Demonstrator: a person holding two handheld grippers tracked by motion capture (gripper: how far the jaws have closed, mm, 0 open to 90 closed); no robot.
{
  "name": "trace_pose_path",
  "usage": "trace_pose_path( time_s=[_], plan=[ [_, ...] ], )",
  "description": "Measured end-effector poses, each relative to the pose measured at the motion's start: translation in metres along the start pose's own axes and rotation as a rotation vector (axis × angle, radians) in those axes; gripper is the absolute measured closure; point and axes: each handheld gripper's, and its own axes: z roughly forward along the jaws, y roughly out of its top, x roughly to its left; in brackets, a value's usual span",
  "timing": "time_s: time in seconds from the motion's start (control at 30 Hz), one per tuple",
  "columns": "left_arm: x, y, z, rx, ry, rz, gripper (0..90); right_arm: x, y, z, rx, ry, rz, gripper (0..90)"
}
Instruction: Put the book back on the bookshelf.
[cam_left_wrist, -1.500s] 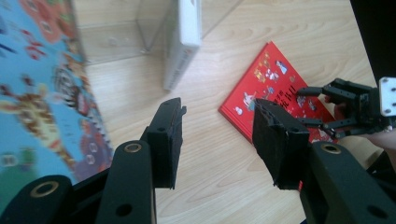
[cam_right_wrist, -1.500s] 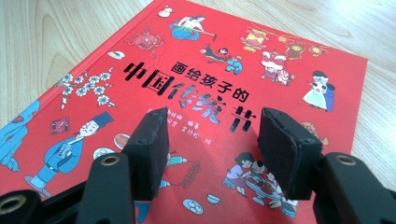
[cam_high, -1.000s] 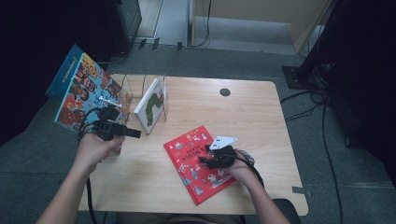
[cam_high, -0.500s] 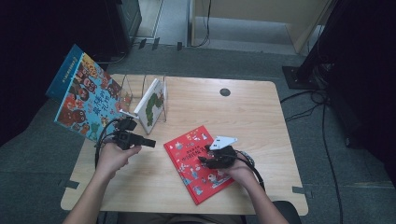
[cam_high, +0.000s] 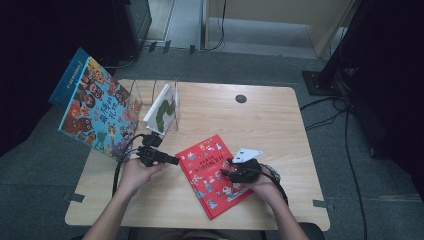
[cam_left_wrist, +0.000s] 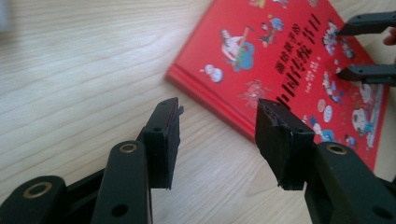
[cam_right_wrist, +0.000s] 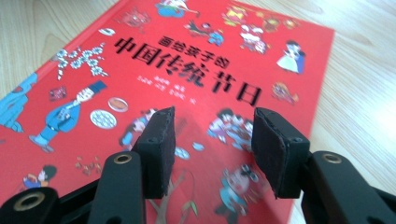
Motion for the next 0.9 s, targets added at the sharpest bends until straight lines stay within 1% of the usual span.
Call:
trace_pose_path(
  time_s=[0.03, 0.13, 0.33, 0.43, 0.47, 0.5, 0.57, 0.77, 0.8, 0.83, 0.87, 0.9],
  plan=[
    [-0.001, 0.000, 0.001, -0.005, -0.004, 0.000, 52.0, -0.001, -0.002, -0.002, 0.000, -0.001, 0.011, 51.3],
    [-0.003, 0.001, 0.005, -0.011, -0.017, 0.002, 52.6, -0.003, -0.006, -0.006, -0.007, -0.016, 0.022, 51.3],
    [-0.005, 0.001, 0.017, 0.014, -0.045, 0.015, 51.6, -0.006, -0.016, -0.017, -0.010, -0.049, 0.051, 50.2],
    [-0.006, 0.002, 0.022, 0.028, -0.050, 0.029, 51.2, -0.008, -0.021, -0.023, 0.000, -0.053, 0.080, 49.0],
    [-0.007, 0.003, 0.023, 0.021, -0.050, 0.024, 50.9, -0.008, -0.023, -0.024, -0.006, -0.057, 0.090, 48.7],
    [-0.006, 0.004, 0.023, 0.025, -0.052, 0.025, 50.8, -0.008, -0.025, -0.026, -0.008, -0.060, 0.092, 48.6],
    [-0.005, 0.006, 0.023, 0.014, -0.064, 0.015, 51.3, -0.009, -0.028, -0.029, -0.008, -0.068, 0.095, 47.9],
    [-0.004, 0.011, 0.025, 0.004, -0.062, 0.025, 51.9, -0.007, -0.035, -0.035, -0.015, -0.071, 0.116, 46.5],
    [-0.004, 0.012, 0.025, 0.006, -0.059, 0.032, 52.0, -0.006, -0.035, -0.035, -0.017, -0.072, 0.122, 46.5],
    [-0.005, 0.013, 0.027, -0.003, -0.059, 0.024, 52.0, -0.006, -0.036, -0.036, -0.021, -0.072, 0.125, 46.5],
    [-0.005, 0.014, 0.027, 0.000, -0.054, 0.033, 51.9, -0.005, -0.037, -0.036, -0.022, -0.075, 0.126, 46.6],
    [-0.006, 0.015, 0.028, -0.006, -0.052, 0.031, 51.9, -0.004, -0.037, -0.036, -0.022, -0.076, 0.129, 46.5]
  ],
)
